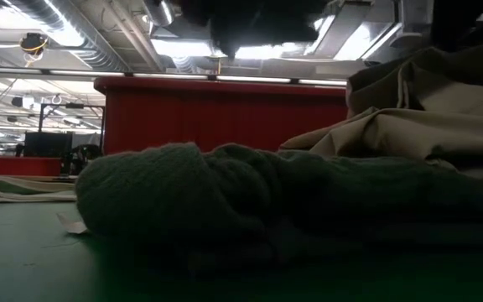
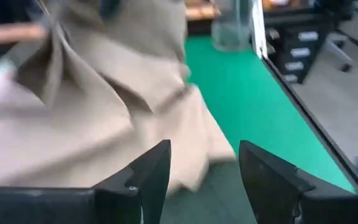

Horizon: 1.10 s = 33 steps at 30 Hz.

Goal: Fold laundry
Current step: Fold the grey shorts

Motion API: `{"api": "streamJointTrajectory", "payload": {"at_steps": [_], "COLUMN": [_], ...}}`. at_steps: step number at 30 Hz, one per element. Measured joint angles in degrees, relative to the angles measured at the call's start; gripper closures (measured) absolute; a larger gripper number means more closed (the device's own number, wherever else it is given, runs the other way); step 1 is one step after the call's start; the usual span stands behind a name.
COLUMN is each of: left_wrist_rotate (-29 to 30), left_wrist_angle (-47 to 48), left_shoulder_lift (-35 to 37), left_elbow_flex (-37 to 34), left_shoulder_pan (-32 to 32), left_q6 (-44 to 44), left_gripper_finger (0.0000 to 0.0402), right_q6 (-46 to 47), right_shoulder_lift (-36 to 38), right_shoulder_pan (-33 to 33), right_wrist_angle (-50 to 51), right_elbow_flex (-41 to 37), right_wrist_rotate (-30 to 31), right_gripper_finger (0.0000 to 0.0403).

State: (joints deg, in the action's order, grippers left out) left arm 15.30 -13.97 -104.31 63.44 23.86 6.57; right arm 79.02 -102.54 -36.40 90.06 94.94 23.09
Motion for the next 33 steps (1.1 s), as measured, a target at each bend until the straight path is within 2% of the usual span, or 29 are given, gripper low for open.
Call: {"api": "streamJointTrajectory", "payload": {"at_steps": [2, 7, 12, 16, 20, 24, 29, 33], "left_wrist_rotate": [-1.9, -2.4, -2.4, -2.5, -2.6, -2.4, -2.2, 1.0], "left_wrist_angle": [2.2, 5.4, 4.3, 3.3, 1.8, -2.8, -6.5, -9.0], "left_shoulder_lift": [0.0, -0.3, -2.5, -4.6, -6.5, -7.6, -8.0, -8.0], "left_elbow_flex": [0.0, 0.0, 0.0, 0.0, 0.0, 0.0, 0.0, 0.0], "left_shoulder_pan": [0.0, 0.0, -0.1, -0.1, 0.0, 0.0, 0.1, 0.2], "left_q6": [2.4, 5.0, 5.3, 5.3, 5.4, 5.5, 5.5, 5.5], "left_gripper_finger": [0.0218, 0.0218, 0.0218, 0.0218, 0.0218, 0.0218, 0.0218, 0.0218], "right_q6": [0.0, -1.5, -15.0, -21.4, -21.8, -21.7, -19.5, -18.8], "right_shoulder_lift": [1.7, 2.8, 0.7, -2.0, -5.2, -8.3, -10.1, -10.6], "right_shoulder_pan": [0.0, 0.0, 0.0, 0.5, 1.0, 1.7, 3.2, 4.7], "right_wrist_angle": [-0.2, -4.5, -21.2, -31.1, -31.3, -30.2, -24.6, -19.6], "right_elbow_flex": [0.0, 0.0, 0.0, 0.0, 0.0, 0.0, 0.0, 0.0], "right_wrist_rotate": [1.4, 3.3, 2.3, 1.8, 1.6, -2.3, -2.9, -2.0], "right_gripper_finger": [0.0217, 0.0217, 0.0217, 0.0217, 0.0217, 0.0217, 0.0217, 0.0217]}}
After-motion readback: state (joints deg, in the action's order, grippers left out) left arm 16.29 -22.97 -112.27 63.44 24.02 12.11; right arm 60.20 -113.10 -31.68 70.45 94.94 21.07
